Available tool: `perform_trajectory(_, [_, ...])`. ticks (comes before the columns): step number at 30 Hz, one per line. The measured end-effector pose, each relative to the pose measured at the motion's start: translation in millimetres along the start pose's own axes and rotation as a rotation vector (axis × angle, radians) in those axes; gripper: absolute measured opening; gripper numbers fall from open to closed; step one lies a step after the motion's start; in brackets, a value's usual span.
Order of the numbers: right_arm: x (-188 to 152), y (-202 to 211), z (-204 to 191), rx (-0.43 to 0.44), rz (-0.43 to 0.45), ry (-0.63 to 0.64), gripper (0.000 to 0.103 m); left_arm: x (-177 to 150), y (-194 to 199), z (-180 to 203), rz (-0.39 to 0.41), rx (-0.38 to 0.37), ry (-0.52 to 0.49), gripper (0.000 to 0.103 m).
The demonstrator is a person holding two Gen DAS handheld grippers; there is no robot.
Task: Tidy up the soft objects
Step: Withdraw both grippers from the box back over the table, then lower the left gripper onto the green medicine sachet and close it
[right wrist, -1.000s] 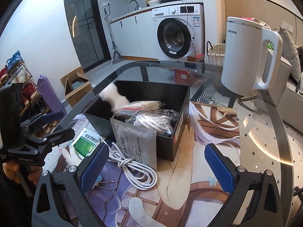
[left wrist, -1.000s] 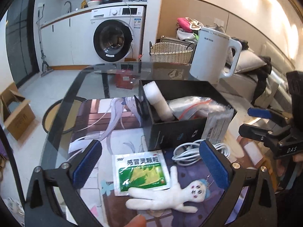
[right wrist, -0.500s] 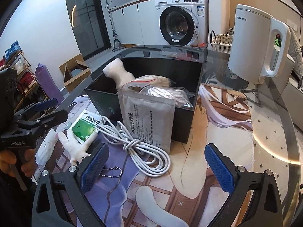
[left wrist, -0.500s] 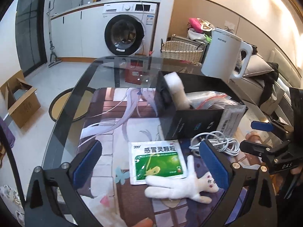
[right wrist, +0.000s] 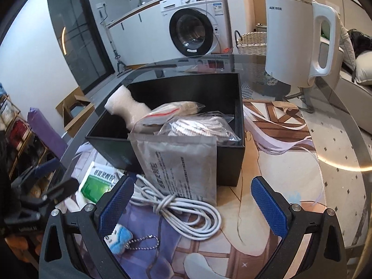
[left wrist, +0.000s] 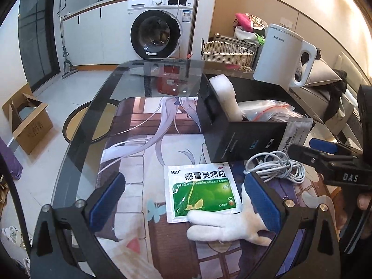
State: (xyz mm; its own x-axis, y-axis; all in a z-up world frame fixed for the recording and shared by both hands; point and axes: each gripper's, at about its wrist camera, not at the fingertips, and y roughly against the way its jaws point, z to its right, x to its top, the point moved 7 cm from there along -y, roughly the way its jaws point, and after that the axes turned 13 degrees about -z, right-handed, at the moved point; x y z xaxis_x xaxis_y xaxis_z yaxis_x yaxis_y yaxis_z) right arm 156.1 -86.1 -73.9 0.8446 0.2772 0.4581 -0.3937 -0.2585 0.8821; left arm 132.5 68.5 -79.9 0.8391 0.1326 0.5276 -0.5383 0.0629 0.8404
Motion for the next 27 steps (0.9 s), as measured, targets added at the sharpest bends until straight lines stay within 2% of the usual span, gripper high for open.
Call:
perform_trajectory(7, [8,-6,-11,-0.029,0.008,-0.056,0.102,1,-2,-2,-0.008,-0.009,0.001,0.103])
perform_trajectory(15, [10,-18,-6,-0.114,0.014,-0.108,0.102,-2,-11,-8,-0.03,-0.006,0.011,0.103])
perform_trajectory(19, [10,-16,-1,-0.101,0.023,-0.126,0.1,-1,-12,-6,-0.034,-0.007,0.003,0.103])
perform_trajectory(22, [8,-13,0,-0.069,0.031,-0.119,0.087,-2,-13,-5,-0.038,-0.004,-0.001,0.103])
perform_trajectory(24, [5,-9,3,-0.077,0.041,-0.114,0.071,-2,-14,-4,-0.04,-0.002,-0.001,0.103])
perform_trajectory(27, [1,-5,10,-0.043,0.042,-0.115,0.058,-2,-15,-2,-0.042,-0.001,-0.002,0.103])
